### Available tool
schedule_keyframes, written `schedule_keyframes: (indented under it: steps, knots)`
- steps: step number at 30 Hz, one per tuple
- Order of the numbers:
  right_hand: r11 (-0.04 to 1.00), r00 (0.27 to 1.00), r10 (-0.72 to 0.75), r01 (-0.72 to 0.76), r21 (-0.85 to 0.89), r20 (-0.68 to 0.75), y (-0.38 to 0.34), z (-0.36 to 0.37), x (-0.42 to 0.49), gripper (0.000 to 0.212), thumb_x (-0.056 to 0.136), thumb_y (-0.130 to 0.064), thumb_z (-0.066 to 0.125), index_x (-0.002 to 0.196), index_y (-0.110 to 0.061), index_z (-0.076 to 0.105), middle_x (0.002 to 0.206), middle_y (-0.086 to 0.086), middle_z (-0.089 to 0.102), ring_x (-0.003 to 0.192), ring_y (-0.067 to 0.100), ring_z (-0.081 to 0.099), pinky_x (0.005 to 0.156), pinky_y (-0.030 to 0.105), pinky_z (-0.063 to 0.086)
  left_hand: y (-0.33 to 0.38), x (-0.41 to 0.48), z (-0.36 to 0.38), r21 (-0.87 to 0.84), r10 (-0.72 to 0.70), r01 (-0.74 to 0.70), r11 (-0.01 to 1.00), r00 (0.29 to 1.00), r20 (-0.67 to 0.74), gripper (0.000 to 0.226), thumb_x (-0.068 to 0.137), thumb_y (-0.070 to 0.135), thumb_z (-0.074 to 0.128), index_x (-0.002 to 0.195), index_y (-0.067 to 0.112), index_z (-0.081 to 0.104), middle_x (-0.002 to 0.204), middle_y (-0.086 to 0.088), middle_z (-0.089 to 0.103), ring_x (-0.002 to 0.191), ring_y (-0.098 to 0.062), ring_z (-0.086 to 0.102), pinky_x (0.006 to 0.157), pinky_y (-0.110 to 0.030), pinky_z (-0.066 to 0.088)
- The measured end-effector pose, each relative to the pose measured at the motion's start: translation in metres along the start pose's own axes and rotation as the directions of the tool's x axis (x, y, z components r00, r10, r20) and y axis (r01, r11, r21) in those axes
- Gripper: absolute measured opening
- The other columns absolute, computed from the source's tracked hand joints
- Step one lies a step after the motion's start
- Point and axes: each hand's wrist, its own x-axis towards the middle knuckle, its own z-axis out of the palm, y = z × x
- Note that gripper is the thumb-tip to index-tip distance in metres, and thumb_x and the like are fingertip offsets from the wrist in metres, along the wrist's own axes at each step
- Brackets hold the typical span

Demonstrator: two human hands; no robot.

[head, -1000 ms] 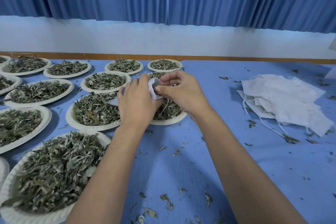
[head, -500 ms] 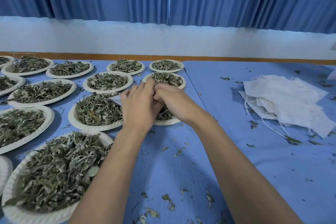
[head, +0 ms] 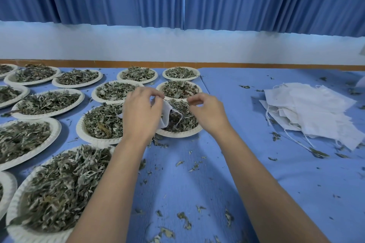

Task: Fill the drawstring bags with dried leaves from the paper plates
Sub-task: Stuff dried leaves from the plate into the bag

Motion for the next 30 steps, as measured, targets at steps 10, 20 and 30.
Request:
schedule_keyframes:
  steps: [10, 20, 30]
  knots:
    - [0.832, 0.935, -0.156, 0.298, -0.468, 0.318, 0.008, 0.017, -0.005, 0.044, 0.096, -0.024, 0.054, 0.138, -0.034, 0.046, 0.146, -0.002, 0.037, 0.130, 0.026, 0.028, 0.106, 0.039, 0.033, 0.000, 0.013, -0.026, 0.230, 0.110, -0.155, 0.961, 0.974, 0.196, 0.016, 0.084, 0.024, 0.069, 0.098, 0.018, 0.075, 0.099, 0.000, 0.059, 0.087, -0.008, 0.050, 0.075, -0.020, 0.036]
    - [0.827, 0.961, -0.185, 0.266, -0.495, 0.208, 0.006, 0.018, -0.005, 0.030, 0.092, -0.023, 0.056, 0.122, -0.022, 0.060, 0.121, 0.004, 0.051, 0.119, 0.024, 0.041, 0.087, 0.035, 0.044, 0.014, 0.016, -0.037, 0.098, 0.165, -0.149, 0.984, 0.968, -0.188, 0.018, 0.088, 0.011, 0.061, 0.099, 0.015, 0.075, 0.078, 0.005, 0.054, 0.065, -0.004, 0.046, 0.066, -0.001, 0.030]
    - [0.830, 0.960, -0.097, 0.224, -0.511, 0.263, 0.002, 0.018, -0.008, 0.044, 0.083, -0.049, 0.066, 0.124, -0.033, 0.061, 0.119, 0.003, 0.051, 0.116, 0.025, 0.043, 0.087, 0.035, 0.043, 0.010, 0.009, -0.016, 0.009, 0.069, -0.068, 0.998, 0.990, -0.121, 0.018, 0.089, 0.012, 0.058, 0.098, 0.014, 0.074, 0.091, -0.005, 0.066, 0.070, -0.013, 0.056, 0.066, -0.015, 0.037]
